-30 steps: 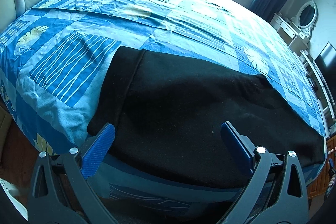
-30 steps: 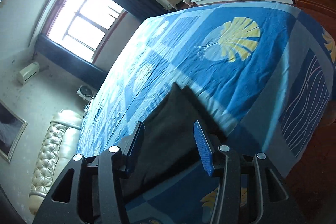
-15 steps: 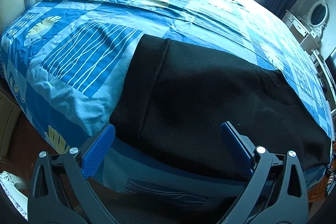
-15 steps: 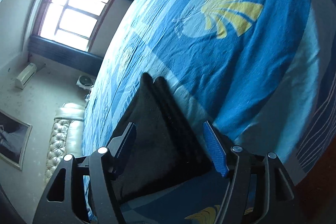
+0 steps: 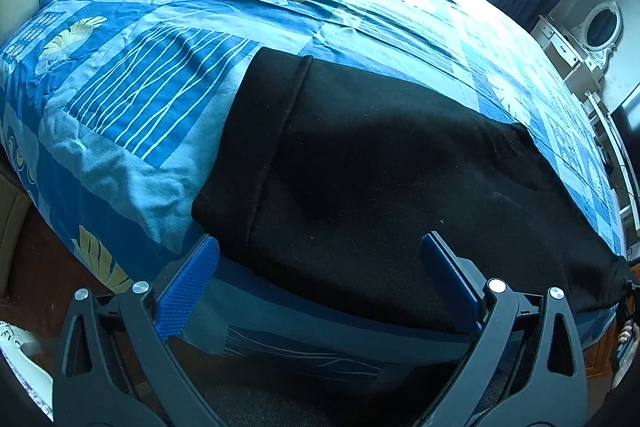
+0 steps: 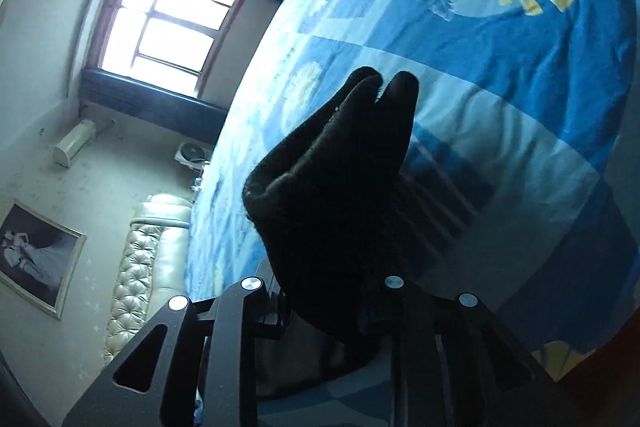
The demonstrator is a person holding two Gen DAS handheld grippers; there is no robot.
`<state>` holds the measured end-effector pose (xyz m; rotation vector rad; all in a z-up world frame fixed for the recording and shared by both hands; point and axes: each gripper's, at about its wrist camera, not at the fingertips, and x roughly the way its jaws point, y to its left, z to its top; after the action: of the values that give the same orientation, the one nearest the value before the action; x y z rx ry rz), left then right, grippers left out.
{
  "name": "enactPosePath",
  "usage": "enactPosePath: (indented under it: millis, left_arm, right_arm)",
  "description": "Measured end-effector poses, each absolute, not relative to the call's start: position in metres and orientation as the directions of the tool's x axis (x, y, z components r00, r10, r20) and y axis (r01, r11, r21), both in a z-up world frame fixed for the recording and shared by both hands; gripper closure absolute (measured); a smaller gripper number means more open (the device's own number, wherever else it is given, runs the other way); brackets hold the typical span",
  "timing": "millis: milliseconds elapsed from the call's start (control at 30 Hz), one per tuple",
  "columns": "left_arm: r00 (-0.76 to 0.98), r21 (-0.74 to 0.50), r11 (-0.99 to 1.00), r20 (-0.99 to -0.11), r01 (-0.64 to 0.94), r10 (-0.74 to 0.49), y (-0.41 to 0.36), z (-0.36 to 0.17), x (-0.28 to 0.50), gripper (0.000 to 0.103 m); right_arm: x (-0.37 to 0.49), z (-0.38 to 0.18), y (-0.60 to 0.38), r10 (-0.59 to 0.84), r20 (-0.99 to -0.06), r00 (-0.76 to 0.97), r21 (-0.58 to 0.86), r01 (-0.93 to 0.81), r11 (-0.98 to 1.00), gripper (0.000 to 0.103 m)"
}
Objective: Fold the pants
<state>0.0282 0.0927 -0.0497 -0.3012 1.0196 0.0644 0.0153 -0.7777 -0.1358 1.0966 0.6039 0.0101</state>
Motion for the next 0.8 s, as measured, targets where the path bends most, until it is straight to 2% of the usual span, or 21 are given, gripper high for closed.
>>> enactPosePath:
  millis: [167,300,400,567,800]
  left_arm:
    - [0.545,-0.234,0.959,-0.831,-0.161,-0.111,0.089,-0.037,0.022,0.003]
    - [0.55,-0.247,0.957,-0.825,-0.149,-0.128,0.086,-0.033,0.023,0.003]
    - [0.555,-0.262,0.954,-0.82,-0.144,-0.141,0.084,-0.03,0.023,0.003]
    - [0.568,-0.249,0.96,-0.812,-0.128,-0.135,0.078,-0.025,0.021,0.003]
    - [0.572,-0.264,0.957,-0.806,-0.12,-0.151,0.076,-0.022,0.02,0.003]
  right_arm:
    - [0.031,-0.066,-0.726,0.379,-0.287,0.88,0.878,0.083,0.471,0.079]
    - [0.057,-0.017,-0.66,0.474,-0.244,0.846,0.853,-0.045,0.52,0.079]
    - [0.077,0.005,-0.605,0.547,-0.249,0.799,0.827,-0.118,0.55,0.079]
    - [0.108,-0.002,-0.518,0.63,-0.316,0.709,0.785,-0.177,0.593,0.079]
    - [0.131,-0.072,-0.418,0.598,-0.55,0.583,0.662,-0.133,0.738,0.079]
